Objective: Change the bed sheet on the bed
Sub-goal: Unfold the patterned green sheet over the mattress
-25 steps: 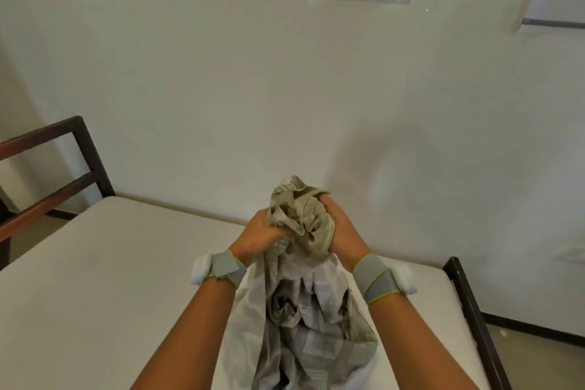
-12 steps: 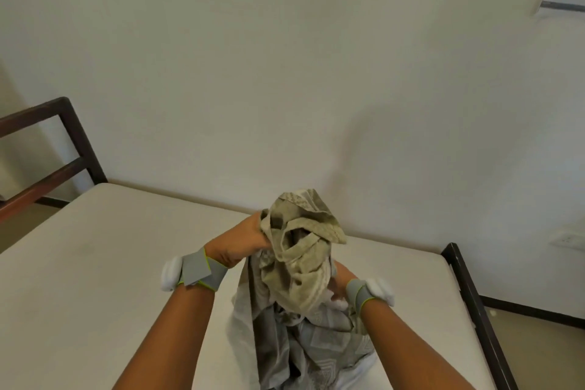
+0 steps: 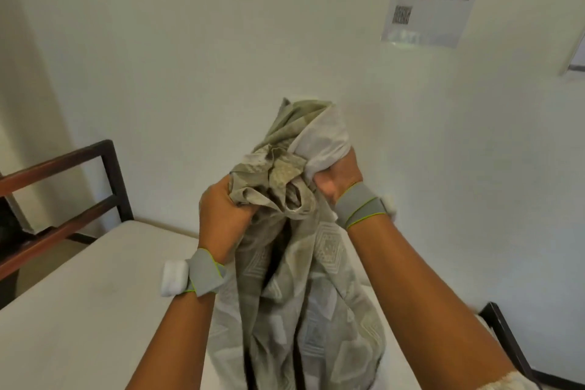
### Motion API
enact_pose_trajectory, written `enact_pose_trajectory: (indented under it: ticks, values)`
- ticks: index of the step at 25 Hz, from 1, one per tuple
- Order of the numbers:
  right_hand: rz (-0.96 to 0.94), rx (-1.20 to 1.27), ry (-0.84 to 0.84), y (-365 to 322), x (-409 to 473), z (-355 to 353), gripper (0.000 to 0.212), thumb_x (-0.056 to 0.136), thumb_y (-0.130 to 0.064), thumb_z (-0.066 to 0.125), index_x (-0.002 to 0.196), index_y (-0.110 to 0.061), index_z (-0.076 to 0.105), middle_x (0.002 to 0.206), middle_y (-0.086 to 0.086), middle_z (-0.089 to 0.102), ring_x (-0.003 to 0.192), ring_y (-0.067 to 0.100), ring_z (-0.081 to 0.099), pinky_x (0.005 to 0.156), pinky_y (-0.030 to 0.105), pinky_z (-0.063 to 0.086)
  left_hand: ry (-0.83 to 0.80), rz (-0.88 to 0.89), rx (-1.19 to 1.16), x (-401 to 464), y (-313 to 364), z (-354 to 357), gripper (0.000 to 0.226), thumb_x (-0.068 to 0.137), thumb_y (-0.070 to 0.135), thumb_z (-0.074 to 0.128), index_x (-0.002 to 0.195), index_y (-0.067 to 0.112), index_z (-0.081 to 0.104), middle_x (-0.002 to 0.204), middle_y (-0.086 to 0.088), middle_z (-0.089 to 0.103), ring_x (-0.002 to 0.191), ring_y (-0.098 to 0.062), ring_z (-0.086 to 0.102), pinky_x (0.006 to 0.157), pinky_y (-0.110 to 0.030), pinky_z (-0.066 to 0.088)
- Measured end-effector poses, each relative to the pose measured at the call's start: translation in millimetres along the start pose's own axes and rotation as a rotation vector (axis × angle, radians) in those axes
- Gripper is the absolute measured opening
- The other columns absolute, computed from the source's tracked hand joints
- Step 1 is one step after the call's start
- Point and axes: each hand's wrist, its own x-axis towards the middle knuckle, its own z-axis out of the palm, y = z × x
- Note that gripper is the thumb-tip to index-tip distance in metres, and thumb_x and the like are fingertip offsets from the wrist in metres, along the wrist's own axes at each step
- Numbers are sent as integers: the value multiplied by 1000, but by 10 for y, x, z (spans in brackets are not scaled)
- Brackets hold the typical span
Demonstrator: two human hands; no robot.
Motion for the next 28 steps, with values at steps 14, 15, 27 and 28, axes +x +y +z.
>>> enact_pose_trajectory:
  ticks: [14, 15, 27, 28]
  values:
    - [915, -852, 322, 1687, -2079, -2868, 39, 96, -39, 42, 125, -15, 52, 103, 17, 60, 80, 38, 69, 57, 46, 59, -731, -352, 368, -1672, -369, 1156, 24, 66, 32, 70, 88, 26, 68, 91, 1, 72, 88, -20, 66, 77, -40, 54]
    - [1022, -823, 308, 1724, -2334, -3006, 40, 94, -40, 46, 121, -11, 55, 93, 16, 61, 79, 38, 68, 60, 49, 58, -788, -364, 378, -1837, -348, 1287, 23, 64, 32, 70, 86, 24, 67, 90, 0, 71, 87, -19, 66, 78, -42, 54]
    - [-83, 62, 413, -272, -1513, -3599, 15, 96, -13, 49, 106, -16, 60, 92, 2, 70, 78, 11, 67, 70, 21, 55, -561, -414, 35, -2581, 78, 2475, 22, 67, 8, 72, 90, 9, 70, 78, -7, 72, 73, -9, 65, 68, -30, 54]
    - [-128, -80, 485, -273, -1611, -3917, 21, 94, -13, 51, 113, -20, 55, 105, 4, 66, 89, 14, 64, 80, 26, 55, -615, -419, 42, -2640, 49, 2602, 17, 68, 7, 70, 85, 8, 69, 73, -9, 69, 69, -11, 62, 66, -34, 53]
